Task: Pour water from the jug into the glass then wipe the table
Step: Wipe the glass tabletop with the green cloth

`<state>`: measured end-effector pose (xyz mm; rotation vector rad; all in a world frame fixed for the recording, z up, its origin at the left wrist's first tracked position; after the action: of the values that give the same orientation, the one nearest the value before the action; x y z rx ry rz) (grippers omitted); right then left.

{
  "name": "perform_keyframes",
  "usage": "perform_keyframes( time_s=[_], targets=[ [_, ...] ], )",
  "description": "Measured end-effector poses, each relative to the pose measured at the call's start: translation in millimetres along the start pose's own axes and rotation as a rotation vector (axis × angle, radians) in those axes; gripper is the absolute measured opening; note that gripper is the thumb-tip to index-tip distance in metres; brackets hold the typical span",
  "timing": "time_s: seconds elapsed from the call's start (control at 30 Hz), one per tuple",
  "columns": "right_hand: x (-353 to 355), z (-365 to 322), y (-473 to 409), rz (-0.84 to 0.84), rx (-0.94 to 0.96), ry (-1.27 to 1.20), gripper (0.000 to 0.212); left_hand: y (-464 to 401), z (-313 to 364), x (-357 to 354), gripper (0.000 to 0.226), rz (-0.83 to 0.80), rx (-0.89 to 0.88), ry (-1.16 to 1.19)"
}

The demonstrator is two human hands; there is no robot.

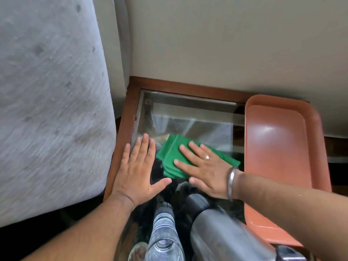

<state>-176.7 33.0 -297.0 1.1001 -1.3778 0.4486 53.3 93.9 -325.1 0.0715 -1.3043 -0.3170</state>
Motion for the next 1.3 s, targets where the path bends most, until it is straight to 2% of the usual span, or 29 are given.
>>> perform_keyframes(
  time_s=[0.03, 0.07, 0.1, 0.17, 0.2, 0.23, 0.27, 0.33, 0.37, 0.4, 0.43, 0.47, 0.5, 0.6, 0.67, 0.73, 0.87, 0.93, 1.0, 1.1, 1.17, 1.23, 1.3],
  targets=[
    [0.0, 5.1, 5.0, 0.003, 0.051, 0.012, 0.057, 0.0, 0.2, 0.2, 0.107, 0.003, -0.002, 0.002],
    [0.6, 13.8, 3.6, 0.027, 0.012, 0.009, 0.056, 0.1, -0.1, 0.4, 0.107, 0.006, 0.000, 0.000],
    [1.8, 22.5, -4.4, 0.033, -0.110, -0.028, 0.057, -0.1, -0.5, 0.7, 0.107, 0.007, 0.001, -0.004],
    [10.9, 36.0, -26.9, 0.071, -0.511, -0.183, 0.057, -1.3, 0.5, 0.4, 0.107, 0.009, -0.001, -0.005],
    [14.7, 35.6, -35.8, 0.075, -0.647, -0.213, 0.058, -1.5, 0.2, 0.4, 0.107, 0.011, 0.000, -0.004],
    [14.4, 29.3, -40.2, 0.099, -0.664, -0.176, 0.059, -1.5, -0.1, 0.0, 0.108, 0.017, 0.000, -0.001],
    [12.1, 18.1, -39.7, 0.134, -0.540, -0.087, 0.060, -2.0, -0.6, -0.3, 0.108, 0.022, -0.004, 0.006],
    [-0.3, -7.5, -22.6, 0.101, -0.047, 0.042, 0.058, -0.5, -1.3, -0.8, 0.107, 0.032, -0.012, 0.035],
    [-6.5, -14.1, -11.2, 0.052, 0.155, 0.027, 0.057, 0.4, -2.2, -1.0, 0.106, 0.037, -0.010, 0.050],
    [-10.3, -13.3, -2.6, -0.003, 0.245, -0.008, 0.057, 1.3, -2.5, -0.7, 0.105, 0.042, -0.005, 0.059],
    [-12.3, -6.7, -0.5, 0.003, 0.239, -0.034, 0.059, 2.2, -2.5, -0.4, 0.105, 0.048, -0.002, 0.068],
    [-12.0, 3.0, -4.0, 0.052, 0.134, -0.034, 0.061, 2.6, -2.3, 0.0, 0.104, 0.056, 0.002, 0.076],
    [-10.1, 13.5, -10.3, 0.119, -0.050, -0.031, 0.064, 2.7, -2.5, 0.4, 0.103, 0.065, 0.000, 0.077],
    [0.9, 43.9, -26.7, 0.223, -0.736, -0.155, 0.064, 2.7, -3.7, -0.8, 0.101, 0.077, -0.009, 0.068],
    [6.2, 46.3, -33.5, 0.266, -1.003, -0.200, 0.060, 2.3, -4.6, -0.9, 0.101, 0.077, -0.006, 0.071],
    [5.6, 32.6, -32.5, 0.221, -0.983, -0.178, 0.061, 2.1, -3.9, -0.7, 0.101, 0.072, 0.001, 0.071],
    [1.0, -6.4, -2.7, -0.042, -0.556, -0.168, 0.069, 3.1, -2.9, 1.5, 0.100, 0.047, 0.013, 0.080],
    [-3.4, -8.4, 9.2, -0.139, -0.512, -0.213, 0.070, 4.7, -3.0, 1.1, 0.099, 0.031, 0.017, 0.077],
    [-2.1, 1.4, 4.6, -0.081, -0.667, -0.268, 0.067, 3.8, -3.5, 1.1, 0.099, 0.029, 0.020, 0.076],
    [3.4, 23.2, -19.4, 0.166, -1.197, -0.415, 0.065, 2.3, -5.1, 0.3, 0.099, 0.041, 0.014, 0.088],
    [7.0, 27.2, -31.6, 0.230, -1.426, -0.443, 0.065, 2.0, -5.0, 0.1, 0.099, 0.037, 0.009, 0.088],
    [6.6, 26.9, -30.6, 0.176, -1.454, -0.454, 0.066, 2.1, -3.3, 1.6, 0.099, 0.014, 0.011, 0.088],
    [5.4, 22.6, -20.8, 0.054, -1.398, -0.505, 0.069, 2.8, -3.3, 4.4, 0.100, -0.005, 0.023, 0.092]
  ],
)
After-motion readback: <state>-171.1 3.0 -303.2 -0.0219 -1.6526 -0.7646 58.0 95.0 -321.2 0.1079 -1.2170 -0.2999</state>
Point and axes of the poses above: each hand's wrist, its own y-axis away from the middle knuckle, its own x-axis out of the back of the hand, z = x × y, the point moved 2 cm from there along -y, towards the middle knuckle, and after that the axes turned 7 degrees about y, right-handed, at the moved point
